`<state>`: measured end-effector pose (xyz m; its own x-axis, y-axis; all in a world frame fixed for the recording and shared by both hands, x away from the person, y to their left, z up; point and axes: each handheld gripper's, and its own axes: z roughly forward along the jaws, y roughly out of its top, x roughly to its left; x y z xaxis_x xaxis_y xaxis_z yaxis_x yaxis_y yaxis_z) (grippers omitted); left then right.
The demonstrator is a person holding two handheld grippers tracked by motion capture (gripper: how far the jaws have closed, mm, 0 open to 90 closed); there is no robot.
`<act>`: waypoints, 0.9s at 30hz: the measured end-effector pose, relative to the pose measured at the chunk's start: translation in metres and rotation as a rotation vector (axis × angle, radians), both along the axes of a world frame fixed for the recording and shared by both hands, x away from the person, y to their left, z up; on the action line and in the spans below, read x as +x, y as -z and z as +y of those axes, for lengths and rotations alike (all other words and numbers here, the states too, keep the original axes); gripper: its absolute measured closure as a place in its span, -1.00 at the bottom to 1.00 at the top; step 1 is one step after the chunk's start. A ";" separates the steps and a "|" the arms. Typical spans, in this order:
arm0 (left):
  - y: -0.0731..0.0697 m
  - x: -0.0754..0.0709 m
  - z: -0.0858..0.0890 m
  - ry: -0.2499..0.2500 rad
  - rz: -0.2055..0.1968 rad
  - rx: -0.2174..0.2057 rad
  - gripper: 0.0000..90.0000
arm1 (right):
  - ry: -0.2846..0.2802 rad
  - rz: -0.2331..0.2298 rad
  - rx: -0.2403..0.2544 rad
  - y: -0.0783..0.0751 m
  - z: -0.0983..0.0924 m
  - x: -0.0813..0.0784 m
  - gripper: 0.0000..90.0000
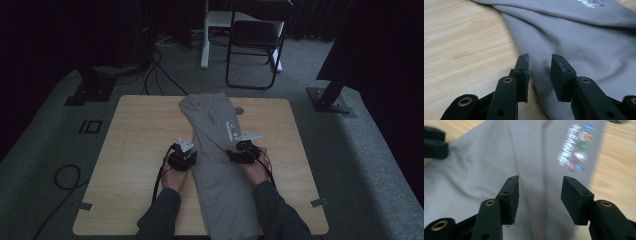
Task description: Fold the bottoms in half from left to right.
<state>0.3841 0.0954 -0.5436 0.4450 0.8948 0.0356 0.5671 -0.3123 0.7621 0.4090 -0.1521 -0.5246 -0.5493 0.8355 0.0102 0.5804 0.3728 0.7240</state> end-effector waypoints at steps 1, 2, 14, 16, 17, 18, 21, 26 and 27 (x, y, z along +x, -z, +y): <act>0.001 0.003 -0.001 -0.005 0.006 0.012 0.51 | -0.009 -0.003 -0.015 0.001 0.005 0.004 0.07; 0.001 0.003 -0.001 -0.005 0.006 0.012 0.51 | -0.009 -0.003 -0.015 0.001 0.005 0.004 0.07; 0.010 0.009 0.000 -0.028 0.027 -0.012 0.57 | 0.246 0.074 -0.027 0.019 -0.025 0.045 0.51; 0.010 0.009 0.000 -0.027 0.028 -0.017 0.59 | 0.218 0.064 -0.043 0.018 -0.027 0.042 0.55; 0.010 0.010 0.000 -0.024 0.030 -0.020 0.61 | 0.204 0.051 -0.061 0.018 -0.027 0.040 0.56; 0.010 0.010 -0.001 -0.019 0.035 -0.024 0.67 | 0.195 0.041 -0.073 0.019 -0.025 0.039 0.59; 0.010 0.009 -0.004 -0.004 0.028 -0.005 0.87 | 0.185 0.035 -0.072 0.019 -0.023 0.038 0.68; 0.009 -0.001 0.004 0.004 0.046 -0.029 0.89 | 0.161 0.046 -0.061 0.019 -0.021 0.028 0.69; 0.009 -0.009 0.008 0.013 0.050 -0.034 0.88 | 0.153 0.051 -0.055 0.019 -0.020 0.023 0.68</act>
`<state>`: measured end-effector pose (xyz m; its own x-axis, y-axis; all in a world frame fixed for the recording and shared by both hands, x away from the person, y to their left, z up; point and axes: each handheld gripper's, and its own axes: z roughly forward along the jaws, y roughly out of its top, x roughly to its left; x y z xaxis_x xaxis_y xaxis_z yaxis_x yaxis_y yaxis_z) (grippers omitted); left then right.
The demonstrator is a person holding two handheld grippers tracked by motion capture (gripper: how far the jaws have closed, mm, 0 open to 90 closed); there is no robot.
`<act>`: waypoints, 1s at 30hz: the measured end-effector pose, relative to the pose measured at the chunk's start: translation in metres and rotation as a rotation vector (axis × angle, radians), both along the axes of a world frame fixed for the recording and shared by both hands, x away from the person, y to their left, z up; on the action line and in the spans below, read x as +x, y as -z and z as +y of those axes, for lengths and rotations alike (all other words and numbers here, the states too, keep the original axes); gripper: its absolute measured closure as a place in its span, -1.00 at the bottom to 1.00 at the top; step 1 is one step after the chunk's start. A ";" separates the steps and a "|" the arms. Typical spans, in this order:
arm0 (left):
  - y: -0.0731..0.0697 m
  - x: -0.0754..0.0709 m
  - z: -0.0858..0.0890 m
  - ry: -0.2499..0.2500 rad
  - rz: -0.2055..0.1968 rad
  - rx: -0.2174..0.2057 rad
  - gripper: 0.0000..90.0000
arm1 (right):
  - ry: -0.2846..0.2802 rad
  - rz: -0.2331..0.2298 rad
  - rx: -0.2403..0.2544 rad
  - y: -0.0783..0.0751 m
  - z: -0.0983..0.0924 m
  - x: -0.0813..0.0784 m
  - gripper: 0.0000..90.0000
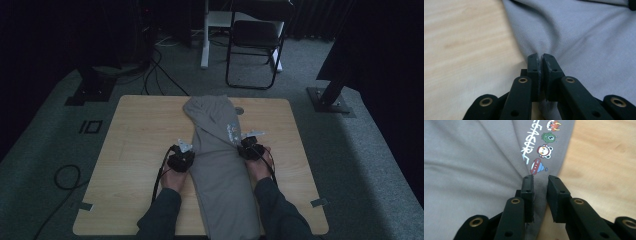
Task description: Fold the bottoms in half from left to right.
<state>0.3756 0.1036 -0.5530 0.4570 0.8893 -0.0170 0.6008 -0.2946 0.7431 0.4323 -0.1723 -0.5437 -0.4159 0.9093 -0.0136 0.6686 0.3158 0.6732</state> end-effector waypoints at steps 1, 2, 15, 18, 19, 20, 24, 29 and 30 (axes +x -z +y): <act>0.000 -0.007 0.003 0.006 0.002 -0.006 0.88 | -0.014 -0.001 0.002 0.000 0.000 -0.008 0.68; 0.000 -0.014 0.005 0.011 0.009 -0.013 0.88 | -0.026 -0.004 0.001 0.000 0.001 -0.015 0.66; -0.012 -0.068 0.012 0.096 -0.038 -0.032 0.54 | -0.127 -0.072 0.015 -0.006 -0.001 -0.082 0.41; -0.012 -0.047 0.009 0.057 -0.022 -0.025 0.54 | -0.194 -0.111 0.018 -0.016 0.017 -0.073 0.41; -0.011 -0.042 0.008 0.050 -0.014 -0.026 0.54 | -0.222 -0.124 0.001 -0.018 0.027 -0.067 0.42; -0.009 -0.036 0.006 0.043 -0.008 -0.026 0.54 | -0.232 -0.122 -0.009 -0.018 0.033 -0.063 0.44; -0.004 -0.023 0.001 0.032 0.016 -0.041 0.54 | -0.283 -0.122 -0.046 -0.016 0.062 -0.045 0.57; -0.002 -0.018 -0.004 0.054 0.014 -0.024 0.86 | -0.332 -0.091 -0.071 -0.007 0.086 -0.024 0.36; -0.002 -0.018 -0.004 0.045 0.011 -0.011 0.95 | -0.331 -0.078 -0.080 -0.004 0.088 -0.020 0.37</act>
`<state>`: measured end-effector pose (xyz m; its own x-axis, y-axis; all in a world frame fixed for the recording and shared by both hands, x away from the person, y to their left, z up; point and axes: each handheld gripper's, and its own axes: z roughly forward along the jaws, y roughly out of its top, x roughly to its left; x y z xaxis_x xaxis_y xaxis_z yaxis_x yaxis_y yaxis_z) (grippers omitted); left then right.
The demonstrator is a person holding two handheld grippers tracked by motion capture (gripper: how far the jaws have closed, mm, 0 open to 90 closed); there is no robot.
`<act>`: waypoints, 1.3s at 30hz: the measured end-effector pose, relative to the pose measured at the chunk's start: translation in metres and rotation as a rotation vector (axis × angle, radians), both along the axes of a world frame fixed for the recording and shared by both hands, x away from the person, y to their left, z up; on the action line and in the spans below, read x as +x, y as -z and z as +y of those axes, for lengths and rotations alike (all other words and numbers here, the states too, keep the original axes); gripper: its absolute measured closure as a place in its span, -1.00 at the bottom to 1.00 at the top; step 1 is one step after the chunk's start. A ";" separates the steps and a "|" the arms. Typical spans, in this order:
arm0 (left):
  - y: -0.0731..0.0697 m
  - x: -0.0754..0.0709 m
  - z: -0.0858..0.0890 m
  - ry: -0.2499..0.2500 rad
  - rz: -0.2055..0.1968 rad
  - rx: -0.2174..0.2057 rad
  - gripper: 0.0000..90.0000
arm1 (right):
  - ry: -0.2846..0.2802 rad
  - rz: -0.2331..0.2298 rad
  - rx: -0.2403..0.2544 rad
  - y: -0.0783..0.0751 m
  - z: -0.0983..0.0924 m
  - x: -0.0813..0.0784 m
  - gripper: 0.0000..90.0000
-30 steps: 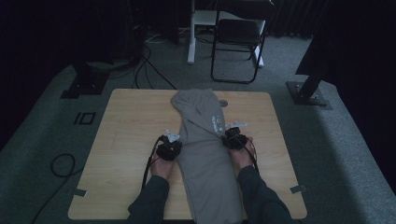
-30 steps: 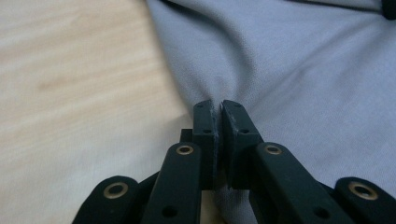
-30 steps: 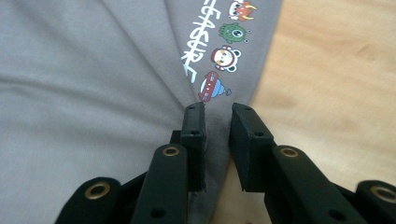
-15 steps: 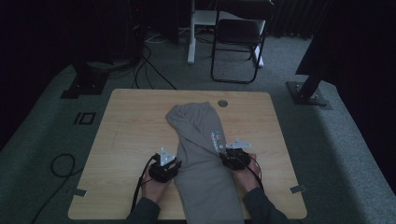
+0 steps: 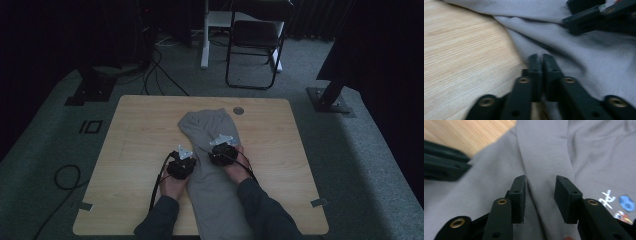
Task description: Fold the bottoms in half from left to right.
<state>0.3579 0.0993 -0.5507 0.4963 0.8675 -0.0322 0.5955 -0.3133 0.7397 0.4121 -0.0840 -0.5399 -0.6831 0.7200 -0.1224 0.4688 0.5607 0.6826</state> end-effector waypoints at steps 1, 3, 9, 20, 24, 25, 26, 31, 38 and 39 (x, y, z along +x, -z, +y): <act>0.000 0.000 0.000 -0.003 0.000 0.012 0.96 | 0.005 -0.003 -0.018 0.002 0.001 0.003 0.51; 0.001 -0.001 0.001 -0.013 -0.002 0.024 0.98 | 0.063 -0.013 -0.031 0.002 -0.004 0.008 0.79; 0.002 -0.006 0.011 -0.039 0.000 0.007 0.99 | 0.224 0.009 0.124 -0.015 -0.050 0.015 0.96; 0.002 -0.028 0.012 -0.023 -0.012 0.034 0.99 | 0.290 0.077 0.124 0.007 -0.101 0.012 0.93; 0.001 -0.040 0.014 -0.014 -0.015 0.048 0.99 | 0.262 0.077 0.129 0.007 -0.099 -0.002 0.87; 0.001 -0.043 0.016 -0.011 -0.014 0.052 0.99 | 0.249 0.075 0.121 0.007 -0.098 -0.007 0.87; 0.001 -0.046 0.017 -0.008 -0.016 0.058 0.99 | 0.238 0.073 0.112 0.007 -0.096 -0.012 0.86; 0.000 -0.059 0.030 -0.023 -0.018 0.084 0.98 | 0.193 0.083 0.085 0.005 -0.090 -0.031 0.82; 0.001 -0.059 0.037 -0.026 -0.019 0.058 0.96 | 0.171 0.087 0.062 0.003 -0.083 -0.034 0.67; 0.001 -0.059 0.037 -0.026 -0.019 0.058 0.96 | 0.174 0.082 0.067 0.002 -0.082 -0.032 0.60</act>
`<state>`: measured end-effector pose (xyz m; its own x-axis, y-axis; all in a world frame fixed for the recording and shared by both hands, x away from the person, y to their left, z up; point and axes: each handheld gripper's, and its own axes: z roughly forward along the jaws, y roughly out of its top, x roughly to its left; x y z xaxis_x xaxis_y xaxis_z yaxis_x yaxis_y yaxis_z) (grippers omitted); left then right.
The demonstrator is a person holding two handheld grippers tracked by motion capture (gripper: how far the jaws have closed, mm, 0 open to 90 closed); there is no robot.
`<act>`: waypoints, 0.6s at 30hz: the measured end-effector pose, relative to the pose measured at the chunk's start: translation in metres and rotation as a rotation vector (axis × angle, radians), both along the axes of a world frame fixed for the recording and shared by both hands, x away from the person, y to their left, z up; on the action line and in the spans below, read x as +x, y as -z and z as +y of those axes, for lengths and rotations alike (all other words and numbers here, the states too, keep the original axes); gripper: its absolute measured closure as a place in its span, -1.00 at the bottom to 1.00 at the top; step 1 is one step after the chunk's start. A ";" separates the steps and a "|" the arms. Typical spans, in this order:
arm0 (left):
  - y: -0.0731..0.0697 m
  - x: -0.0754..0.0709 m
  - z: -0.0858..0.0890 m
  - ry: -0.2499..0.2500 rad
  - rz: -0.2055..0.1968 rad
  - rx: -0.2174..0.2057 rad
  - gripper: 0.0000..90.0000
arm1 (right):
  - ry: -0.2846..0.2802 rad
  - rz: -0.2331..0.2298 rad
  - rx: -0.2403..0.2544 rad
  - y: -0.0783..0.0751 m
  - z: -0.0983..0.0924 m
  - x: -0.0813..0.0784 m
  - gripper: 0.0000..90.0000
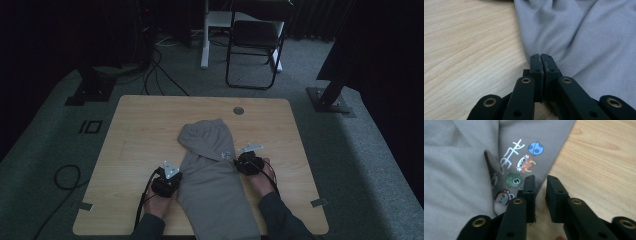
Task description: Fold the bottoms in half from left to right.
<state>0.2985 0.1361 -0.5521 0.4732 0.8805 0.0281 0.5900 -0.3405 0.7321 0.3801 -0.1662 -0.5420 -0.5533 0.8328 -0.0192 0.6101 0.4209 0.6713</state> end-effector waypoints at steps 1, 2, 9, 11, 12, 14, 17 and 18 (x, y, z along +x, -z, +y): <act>0.000 0.000 0.000 -0.003 0.003 -0.009 0.94 | 0.009 -0.004 0.014 -0.003 0.001 0.002 0.53; 0.000 0.001 0.000 -0.004 0.001 -0.016 0.92 | 0.008 -0.017 0.031 -0.006 0.002 0.004 0.46; 0.002 0.002 -0.001 0.001 -0.003 -0.050 0.81 | -0.063 -0.092 0.103 -0.036 0.027 0.013 0.26; 0.003 0.003 -0.004 0.008 -0.008 -0.056 0.81 | -0.098 -0.091 0.105 -0.038 0.037 0.016 0.19; 0.003 0.003 -0.005 0.009 -0.007 -0.060 0.81 | -0.122 -0.077 0.095 -0.037 0.043 0.017 0.16; 0.003 0.004 -0.007 0.012 -0.009 -0.060 0.81 | -0.168 -0.076 0.056 -0.032 0.054 0.018 0.15; 0.003 0.005 -0.009 0.021 -0.011 -0.068 0.86 | -0.215 -0.082 0.015 -0.022 0.067 0.019 0.09; 0.003 0.005 -0.010 0.024 -0.011 -0.070 0.88 | -0.216 -0.085 -0.013 -0.018 0.071 0.020 0.09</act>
